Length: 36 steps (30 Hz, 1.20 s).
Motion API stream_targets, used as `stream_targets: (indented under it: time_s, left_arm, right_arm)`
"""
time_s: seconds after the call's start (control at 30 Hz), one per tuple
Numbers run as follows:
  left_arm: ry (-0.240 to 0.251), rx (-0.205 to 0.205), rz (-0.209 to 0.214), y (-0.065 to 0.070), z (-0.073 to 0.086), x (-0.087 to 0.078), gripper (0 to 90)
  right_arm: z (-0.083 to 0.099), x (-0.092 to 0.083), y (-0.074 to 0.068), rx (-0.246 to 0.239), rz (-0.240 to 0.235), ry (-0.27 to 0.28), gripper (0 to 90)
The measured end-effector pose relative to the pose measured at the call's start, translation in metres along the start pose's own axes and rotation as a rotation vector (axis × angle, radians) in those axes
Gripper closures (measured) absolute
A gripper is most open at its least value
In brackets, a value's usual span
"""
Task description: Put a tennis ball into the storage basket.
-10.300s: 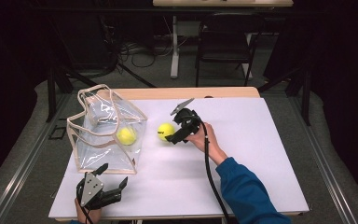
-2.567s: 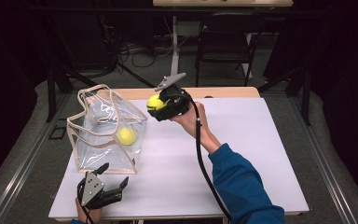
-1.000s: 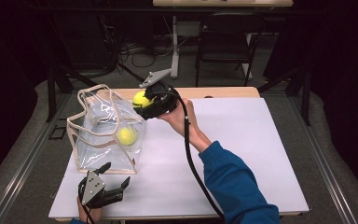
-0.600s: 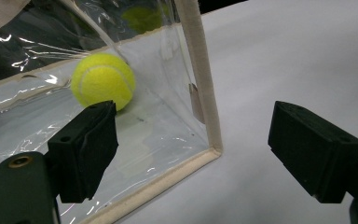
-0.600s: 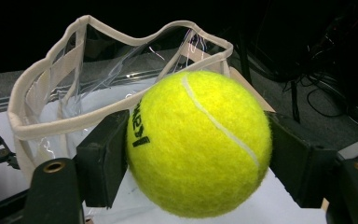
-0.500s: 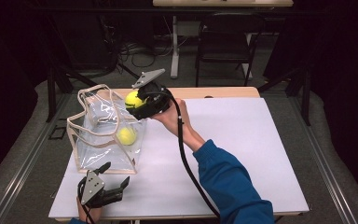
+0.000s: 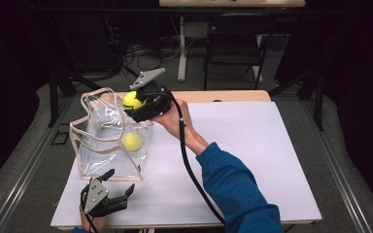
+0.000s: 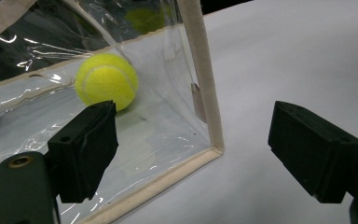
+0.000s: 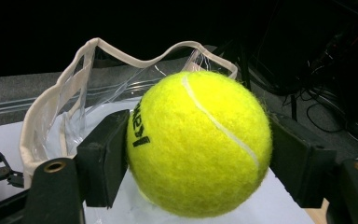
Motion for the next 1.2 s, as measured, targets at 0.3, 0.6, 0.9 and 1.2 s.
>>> stream_targets:
  time_s: [0.3,0.6,0.9,1.2]
  left_arm:
    - [0.004,0.002,-0.005,0.001,0.0,-0.002,15.9]
    - [0.002,0.006,-0.006,0.002,0.0,-0.003,15.9]
    - [0.004,0.002,-0.013,0.001,0.001,-0.004,15.9]
    - [0.005,0.0,-0.008,0.001,0.001,-0.004,15.9]
  right_arm:
    - [-0.004,-0.002,-0.002,0.003,-0.004,0.017,26.0]
    - [-0.011,-0.003,-0.005,-0.005,-0.015,0.03,26.0]
    - [-0.018,0.004,-0.013,-0.022,-0.03,0.034,26.1]
    - [-0.025,0.009,-0.025,-0.059,-0.037,0.038,26.1]
Point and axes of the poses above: each handheld gripper's, and its own axes: x roughly forward along the jaws, z roughly out of its underside, y roughly to its right, the point moved 7 cm from there along x, roughly forward along the jaws, and after that the axes turned 11 degrees about z, right-handed, at the moved point
